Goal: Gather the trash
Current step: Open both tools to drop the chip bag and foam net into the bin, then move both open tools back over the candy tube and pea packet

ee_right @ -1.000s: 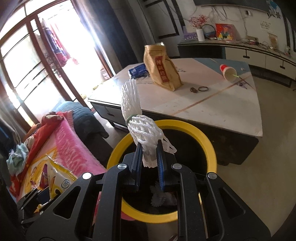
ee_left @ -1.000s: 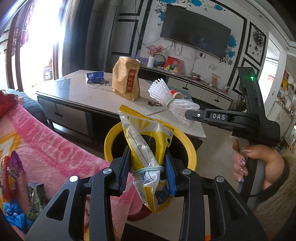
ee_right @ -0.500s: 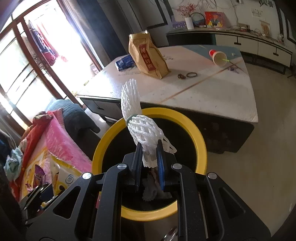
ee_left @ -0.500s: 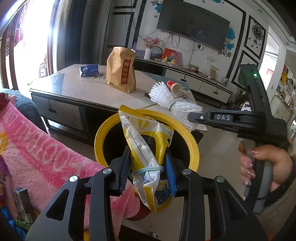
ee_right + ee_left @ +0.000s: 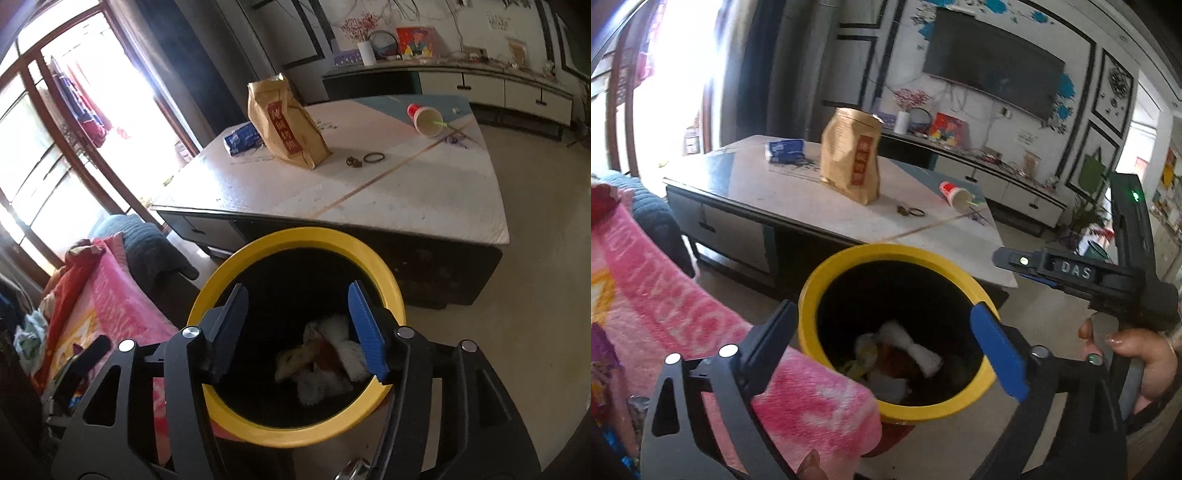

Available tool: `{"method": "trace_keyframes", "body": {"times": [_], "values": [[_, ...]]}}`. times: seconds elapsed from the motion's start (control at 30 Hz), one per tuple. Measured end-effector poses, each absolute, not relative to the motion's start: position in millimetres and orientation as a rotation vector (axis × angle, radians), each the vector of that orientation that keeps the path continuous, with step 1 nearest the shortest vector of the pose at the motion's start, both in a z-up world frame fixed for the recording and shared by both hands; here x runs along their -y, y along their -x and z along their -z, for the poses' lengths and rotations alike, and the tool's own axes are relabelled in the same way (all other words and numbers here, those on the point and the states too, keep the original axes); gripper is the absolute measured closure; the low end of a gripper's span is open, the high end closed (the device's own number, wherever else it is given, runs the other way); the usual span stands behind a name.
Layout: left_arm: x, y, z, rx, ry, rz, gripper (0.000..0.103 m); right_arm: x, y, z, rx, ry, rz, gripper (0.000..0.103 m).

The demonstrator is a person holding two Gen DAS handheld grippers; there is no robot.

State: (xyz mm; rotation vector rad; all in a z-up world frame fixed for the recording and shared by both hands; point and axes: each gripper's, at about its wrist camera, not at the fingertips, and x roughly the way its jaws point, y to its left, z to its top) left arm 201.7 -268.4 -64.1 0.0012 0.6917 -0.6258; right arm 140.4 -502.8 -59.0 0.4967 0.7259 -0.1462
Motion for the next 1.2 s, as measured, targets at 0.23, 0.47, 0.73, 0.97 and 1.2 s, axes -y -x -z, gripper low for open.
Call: {"method": "trace_keyframes", "body": {"times": [0.23, 0.47, 0.73, 0.97, 1.2], "values": [[242.8, -194.3, 53.6, -0.668, 0.035, 0.557, 0.007, 489.6, -138.1, 44.0, -0.684, -0.439, 0.136, 0.038], [222.1, -186.0, 45.5, -0.642, 0.052, 0.517, 0.007, 475.9, -135.6, 32.0, -0.652, -0.404, 0.122, 0.032], [193.5, -175.5, 32.8, -0.594, 0.070, 0.455, 0.007, 454.5, -134.0, 22.8, -0.634, -0.367, 0.083, 0.029], [171.5, -170.9, 24.4, -0.566, 0.092, 0.406, 0.007, 429.9, -130.9, 16.0, -0.623, -0.327, 0.046, 0.029], [148.5, -167.9, 19.0, -0.551, 0.122, 0.359, 0.007, 407.1, -129.0, 8.9, -0.614, -0.296, -0.006, 0.028]]}}
